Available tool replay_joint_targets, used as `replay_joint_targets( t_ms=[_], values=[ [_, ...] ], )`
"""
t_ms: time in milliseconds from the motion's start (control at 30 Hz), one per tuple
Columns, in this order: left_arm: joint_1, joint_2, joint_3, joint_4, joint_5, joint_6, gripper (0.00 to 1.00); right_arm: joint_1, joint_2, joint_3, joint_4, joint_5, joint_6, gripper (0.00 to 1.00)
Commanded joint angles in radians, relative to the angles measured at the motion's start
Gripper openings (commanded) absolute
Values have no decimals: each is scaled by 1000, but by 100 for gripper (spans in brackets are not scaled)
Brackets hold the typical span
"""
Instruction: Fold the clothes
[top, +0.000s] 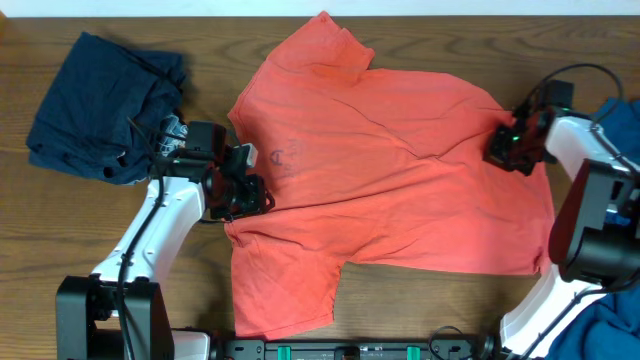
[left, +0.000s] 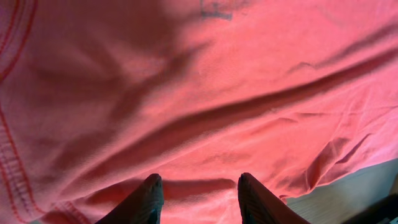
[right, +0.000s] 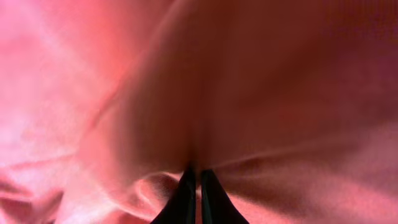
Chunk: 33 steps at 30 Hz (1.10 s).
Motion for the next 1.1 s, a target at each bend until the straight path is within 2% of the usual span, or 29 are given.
replay_joint_targets(
  t_ms=[0,233,300,367,467,567,667,800,1067],
  values=[
    [-20,8,0,10,5,26,41,112,28,-68,-51,2,32,4],
    [-89,33,-23,70,-117,22,41,294,-31,-65,-116,6,-32,3],
    [-107,57,-23,72,-123,21,41,292,-84,-50,-108,14,-33,10],
    [-118,85,-23,77,-124,21,41,263,-151,-32,-93,14,-33,24],
    [-121,130,-23,85,-150,21,41,190,-248,-25,-25,14,-32,39],
    [-121,164,-23,81,-172,21,41,116,-293,-25,29,14,-28,43],
    [-121,182,-23,72,-171,21,41,35,-291,-26,53,14,-24,43],
    [-121,180,-22,68,-170,21,41,-46,-224,-26,87,2,-24,37],
    [-121,180,-22,53,-167,21,41,-66,-19,-26,207,-127,-24,29]
  ],
)
